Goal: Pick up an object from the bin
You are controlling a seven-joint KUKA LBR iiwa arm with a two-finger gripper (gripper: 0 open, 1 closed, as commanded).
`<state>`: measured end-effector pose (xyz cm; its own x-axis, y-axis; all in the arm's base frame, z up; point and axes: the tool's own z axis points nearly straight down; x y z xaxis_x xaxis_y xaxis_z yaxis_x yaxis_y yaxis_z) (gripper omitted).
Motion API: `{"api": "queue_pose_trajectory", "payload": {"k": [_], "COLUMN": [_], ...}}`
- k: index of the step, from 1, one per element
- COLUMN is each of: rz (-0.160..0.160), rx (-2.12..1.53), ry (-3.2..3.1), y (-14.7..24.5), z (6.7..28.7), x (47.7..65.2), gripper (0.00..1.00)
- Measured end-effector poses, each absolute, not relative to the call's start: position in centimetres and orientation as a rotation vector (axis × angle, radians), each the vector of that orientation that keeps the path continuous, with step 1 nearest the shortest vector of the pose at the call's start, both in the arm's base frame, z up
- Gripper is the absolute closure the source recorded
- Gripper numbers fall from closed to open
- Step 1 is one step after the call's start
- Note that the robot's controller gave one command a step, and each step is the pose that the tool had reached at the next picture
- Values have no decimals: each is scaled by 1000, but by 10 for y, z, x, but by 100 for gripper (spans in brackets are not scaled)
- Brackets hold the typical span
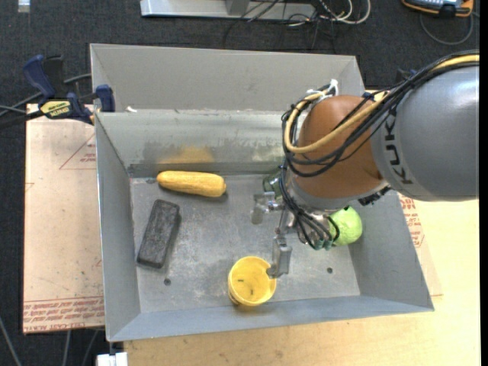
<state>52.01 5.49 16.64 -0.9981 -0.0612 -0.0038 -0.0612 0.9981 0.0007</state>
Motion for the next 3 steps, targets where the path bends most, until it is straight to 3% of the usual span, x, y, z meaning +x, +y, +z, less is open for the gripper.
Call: {"api": "queue_pose_trajectory", "payload": {"k": [1,2,3], "rz": [4,4,4], "rx": [-218,-126,-126], "ry": [3129,3132,3132], "y": [51,41,41], "z": [99,70,70], "x": [494,495,495], "gripper": [0,100,100]}}
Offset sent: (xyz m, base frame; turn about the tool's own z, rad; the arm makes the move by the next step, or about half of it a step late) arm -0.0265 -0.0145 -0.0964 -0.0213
